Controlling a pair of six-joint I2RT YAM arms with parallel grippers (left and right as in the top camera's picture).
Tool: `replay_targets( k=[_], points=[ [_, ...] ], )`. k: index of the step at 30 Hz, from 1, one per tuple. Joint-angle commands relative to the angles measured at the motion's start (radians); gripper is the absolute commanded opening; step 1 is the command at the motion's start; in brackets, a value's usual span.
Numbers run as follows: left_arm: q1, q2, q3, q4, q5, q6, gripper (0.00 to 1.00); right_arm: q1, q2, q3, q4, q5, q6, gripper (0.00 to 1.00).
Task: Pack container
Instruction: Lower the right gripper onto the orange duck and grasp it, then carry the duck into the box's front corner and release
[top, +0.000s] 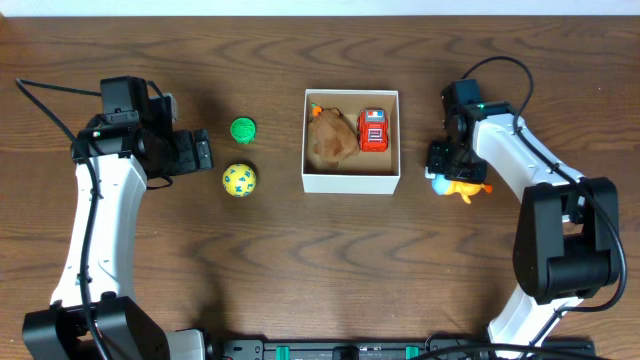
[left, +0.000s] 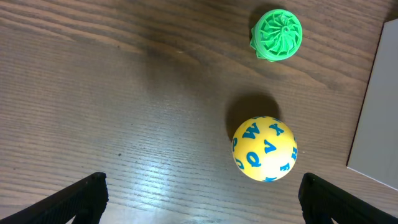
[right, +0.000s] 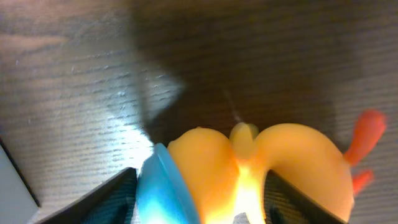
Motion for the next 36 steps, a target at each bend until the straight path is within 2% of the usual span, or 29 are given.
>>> replay_targets(
  k=[1, 2, 4, 6, 9, 11, 18, 24, 29, 36],
  points=[
    [0.003, 0.002, 0.016, -0.002, -0.005, 0.006, 0.98, 0.019, 0.007, -0.028, 0.011, -0.01, 0.013, 0.48],
    [0.003, 0.002, 0.016, -0.002, -0.005, 0.006, 0.98, 0.019, 0.007, -0.03, 0.015, -0.006, 0.021, 0.45],
    [0.003, 0.002, 0.016, -0.002, -0.005, 0.006, 0.98, 0.019, 0.007, -0.03, 0.027, 0.0, 0.022, 0.33],
    [0.003, 0.002, 0.016, -0.002, -0.005, 0.006, 0.98, 0.019, 0.005, -0.029, 0.042, 0.011, 0.029, 0.29],
    [0.003, 0.002, 0.016, -0.002, -0.005, 0.006, 0.98, 0.019, -0.018, -0.019, 0.057, 0.019, 0.039, 0.14],
    [0.003, 0.002, 0.016, -0.002, -0.005, 0.006, 0.98, 0.022, -0.048, -0.005, 0.055, 0.019, 0.038, 0.01],
    [0.003, 0.002, 0.016, -0.002, -0.005, 0.006, 0.98, 0.09, -0.237, 0.039, 0.063, 0.034, 0.035, 0.01],
    [0.003, 0.002, 0.016, -0.002, -0.005, 0.006, 0.98, 0.222, -0.399, 0.048, 0.133, 0.035, 0.04, 0.01],
    [0.003, 0.002, 0.016, -0.002, -0.005, 0.006, 0.98, 0.308, -0.424, 0.048, 0.193, 0.033, 0.1, 0.01],
    [0.003, 0.002, 0.016, -0.002, -0.005, 0.006, 0.98, 0.385, -0.376, 0.048, 0.274, 0.034, 0.103, 0.01]
  ],
)
